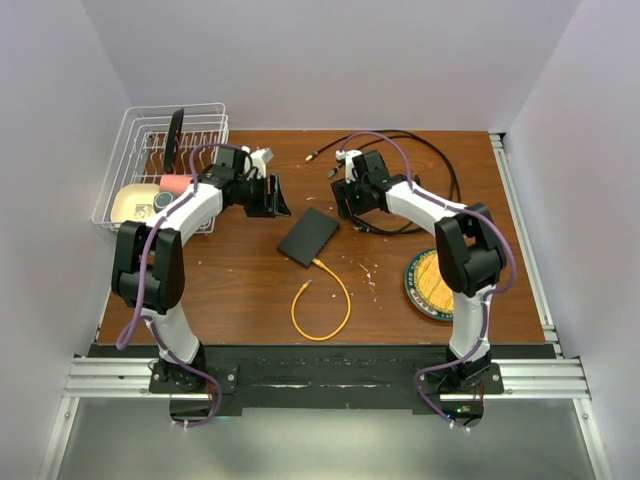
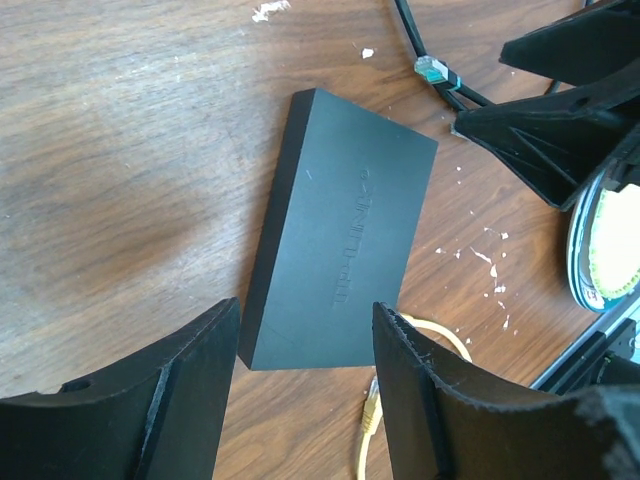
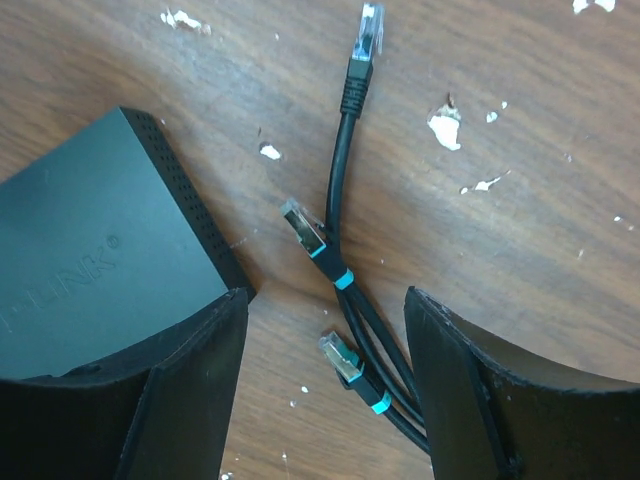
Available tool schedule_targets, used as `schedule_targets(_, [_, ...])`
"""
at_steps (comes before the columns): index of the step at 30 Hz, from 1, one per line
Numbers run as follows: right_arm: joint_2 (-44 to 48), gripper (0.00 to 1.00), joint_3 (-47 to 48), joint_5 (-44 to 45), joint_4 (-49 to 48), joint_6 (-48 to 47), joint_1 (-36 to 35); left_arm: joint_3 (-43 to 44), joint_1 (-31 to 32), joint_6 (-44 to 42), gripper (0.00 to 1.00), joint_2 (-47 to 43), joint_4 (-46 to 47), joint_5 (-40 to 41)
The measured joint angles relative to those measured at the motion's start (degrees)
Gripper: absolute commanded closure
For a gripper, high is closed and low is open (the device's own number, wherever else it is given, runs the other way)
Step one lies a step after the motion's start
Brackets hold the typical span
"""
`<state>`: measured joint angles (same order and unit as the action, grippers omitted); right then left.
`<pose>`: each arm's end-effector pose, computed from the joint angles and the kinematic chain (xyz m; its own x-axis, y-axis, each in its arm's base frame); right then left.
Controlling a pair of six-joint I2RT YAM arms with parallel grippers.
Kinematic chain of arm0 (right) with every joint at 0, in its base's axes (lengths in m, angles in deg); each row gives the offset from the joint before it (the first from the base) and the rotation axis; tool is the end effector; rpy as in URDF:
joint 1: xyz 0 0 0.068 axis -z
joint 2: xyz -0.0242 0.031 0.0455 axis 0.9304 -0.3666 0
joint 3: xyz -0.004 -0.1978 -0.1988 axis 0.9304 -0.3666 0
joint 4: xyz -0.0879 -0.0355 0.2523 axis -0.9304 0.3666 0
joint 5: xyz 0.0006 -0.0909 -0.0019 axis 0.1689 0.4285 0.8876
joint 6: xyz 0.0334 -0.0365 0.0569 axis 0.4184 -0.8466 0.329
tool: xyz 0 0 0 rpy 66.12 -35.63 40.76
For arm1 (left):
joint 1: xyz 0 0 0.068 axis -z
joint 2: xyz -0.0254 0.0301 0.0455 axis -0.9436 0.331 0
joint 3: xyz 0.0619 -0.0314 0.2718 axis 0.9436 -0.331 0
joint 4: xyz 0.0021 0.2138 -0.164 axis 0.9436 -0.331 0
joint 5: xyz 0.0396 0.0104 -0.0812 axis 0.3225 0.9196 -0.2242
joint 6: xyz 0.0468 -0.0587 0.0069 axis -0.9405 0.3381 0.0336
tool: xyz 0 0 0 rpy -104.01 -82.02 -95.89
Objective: Insert the plug into the switch port
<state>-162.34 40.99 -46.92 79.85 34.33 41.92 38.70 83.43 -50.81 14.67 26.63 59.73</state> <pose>0.4251 0.2158 0.1805 -0.6901 -0.2990 -0.6591 -0.4448 0.8936 0.0604 0.3945 -0.1202 0.2086 -0.8831 -0.0862 -0.4611 0.2080 0.8091 -0.5496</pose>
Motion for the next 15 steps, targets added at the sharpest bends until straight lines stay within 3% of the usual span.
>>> schedule_targets(3, [-0.79,0.44,-0.07,-0.09,-0.24,0.17,0.0,-0.22,0.0,-0.02,0.4,0.0,0.04,-0.79])
schedule_targets(8, [-4.46,0.45,-0.02,-0.15,-0.17,0.28,0.0,-1.31,0.0,-0.07,0.39,0.0,1.01,-3.69])
schedule_targets(11, [-4.74,0.78,0.52,0.09,-0.39,0.42,-0.02,-2.19,0.0,-0.07,0.39,0.0,1.25,-4.94])
schedule_targets(13, [-5.29,0.91,0.9,0.24,-0.39,0.17,0.0,-2.38,0.0,-0.09,0.39,0.0,1.27,-5.62])
schedule_targets(15, [-5.42,0.93,1.11,0.2,-0.42,0.09,0.09,-2.4,0.0,-0.09,0.39,-0.02,1.64,-6.25])
